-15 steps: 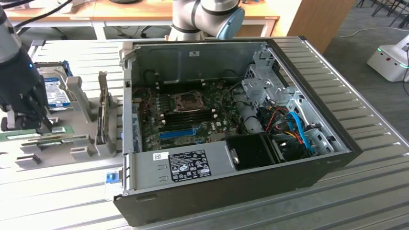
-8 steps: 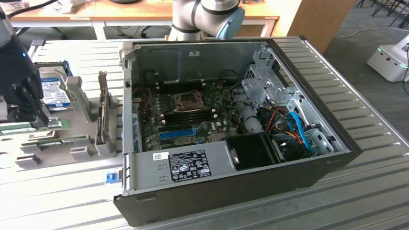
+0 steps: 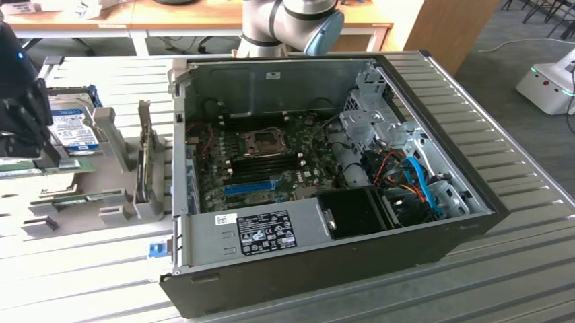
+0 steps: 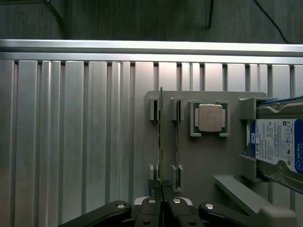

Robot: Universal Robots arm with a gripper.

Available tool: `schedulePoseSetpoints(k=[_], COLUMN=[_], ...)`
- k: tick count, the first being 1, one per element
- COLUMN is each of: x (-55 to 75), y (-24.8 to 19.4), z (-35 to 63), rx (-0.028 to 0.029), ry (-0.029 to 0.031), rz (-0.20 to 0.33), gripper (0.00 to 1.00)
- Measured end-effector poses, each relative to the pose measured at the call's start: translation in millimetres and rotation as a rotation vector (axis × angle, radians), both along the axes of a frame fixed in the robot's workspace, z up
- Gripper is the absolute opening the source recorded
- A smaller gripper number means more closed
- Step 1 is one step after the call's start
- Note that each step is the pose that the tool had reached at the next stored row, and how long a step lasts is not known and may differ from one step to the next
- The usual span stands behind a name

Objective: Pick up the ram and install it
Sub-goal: 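Pick up the ram and move it above insertion slot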

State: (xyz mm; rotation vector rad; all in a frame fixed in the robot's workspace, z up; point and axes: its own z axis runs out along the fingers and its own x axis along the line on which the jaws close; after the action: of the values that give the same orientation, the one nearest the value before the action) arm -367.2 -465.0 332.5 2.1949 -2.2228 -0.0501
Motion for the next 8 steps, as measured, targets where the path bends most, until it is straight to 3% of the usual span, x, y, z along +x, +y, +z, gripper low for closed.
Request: schedulePoseSetpoints(k=[8], x=[0.0], y=[0.0], z=[23.1], rx=[0.0], ry=[0.0], rz=[0.0], gripper=[0.12])
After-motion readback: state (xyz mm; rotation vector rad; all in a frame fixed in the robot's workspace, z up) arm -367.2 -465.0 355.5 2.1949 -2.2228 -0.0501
